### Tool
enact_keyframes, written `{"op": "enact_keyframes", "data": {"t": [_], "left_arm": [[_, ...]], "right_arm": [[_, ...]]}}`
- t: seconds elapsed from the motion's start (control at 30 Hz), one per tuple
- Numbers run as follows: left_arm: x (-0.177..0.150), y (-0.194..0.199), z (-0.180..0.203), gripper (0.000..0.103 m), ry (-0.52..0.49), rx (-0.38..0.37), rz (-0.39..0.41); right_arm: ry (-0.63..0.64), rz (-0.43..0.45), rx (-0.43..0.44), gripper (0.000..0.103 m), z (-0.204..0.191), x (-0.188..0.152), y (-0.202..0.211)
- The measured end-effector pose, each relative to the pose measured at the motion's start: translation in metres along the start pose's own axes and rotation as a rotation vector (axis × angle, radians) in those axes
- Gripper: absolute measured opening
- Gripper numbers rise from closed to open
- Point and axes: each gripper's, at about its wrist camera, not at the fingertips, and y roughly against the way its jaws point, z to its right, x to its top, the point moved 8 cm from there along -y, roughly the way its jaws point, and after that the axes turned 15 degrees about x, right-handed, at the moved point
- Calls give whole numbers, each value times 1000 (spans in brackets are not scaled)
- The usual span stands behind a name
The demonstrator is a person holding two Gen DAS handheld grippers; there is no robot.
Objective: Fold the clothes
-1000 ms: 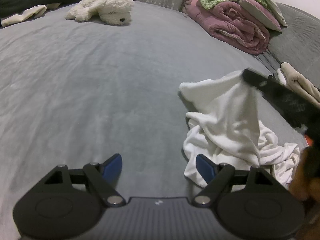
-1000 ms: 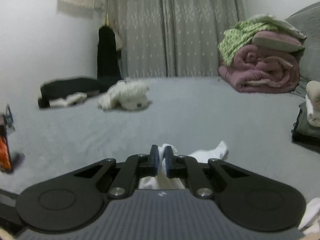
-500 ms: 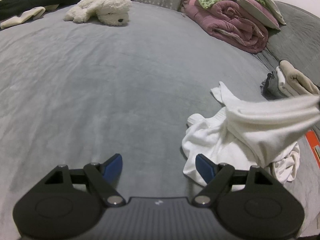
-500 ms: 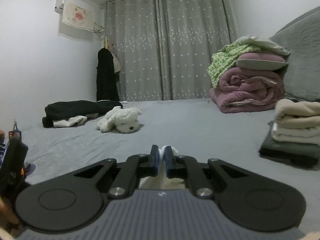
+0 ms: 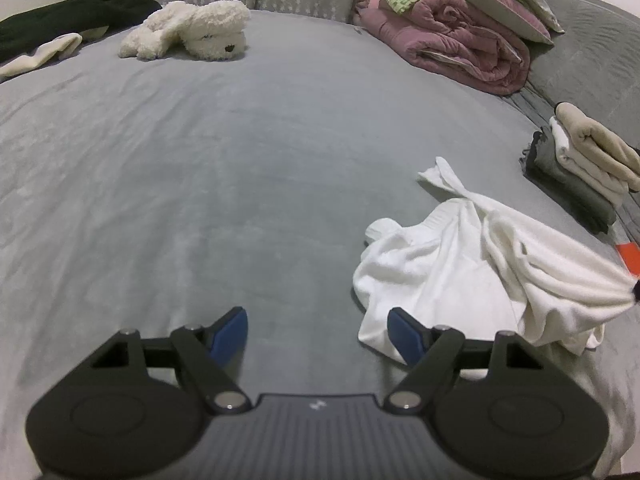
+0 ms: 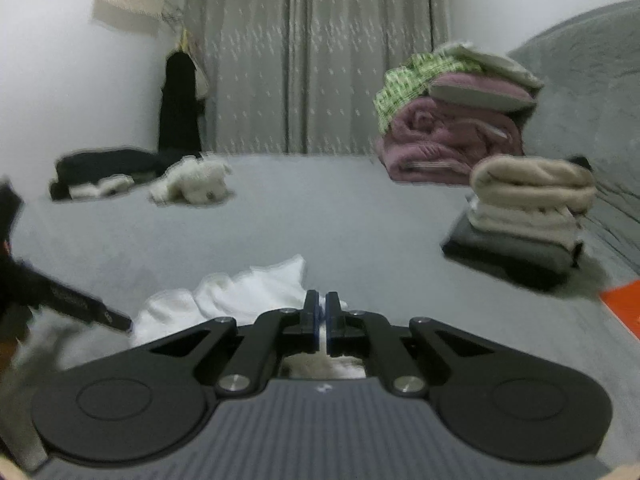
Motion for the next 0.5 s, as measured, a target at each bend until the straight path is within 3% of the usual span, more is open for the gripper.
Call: {"op": "enact_keyframes", "data": {"t": [0.23,0.33,0.4,0.43,0.5], "left_arm": [[1,-1,5,78,-2,3,4],[1,0,6,78,0,-2,6],[2,0,9,78,-1,-4,6],[2,0,9,78,-2,-5,6],[2,0,11,78,-1,-8,8]], "right_arm": [[-65,-158,-25,4,15,-34,-12],[-68,-139,-17,17,16,-31,-8],[-62,-116,-11,34,15,-26,-6],[-62,-101,-9,51,13,-24,-4],[-58,-83,8,53,10,-19,-4]]}}
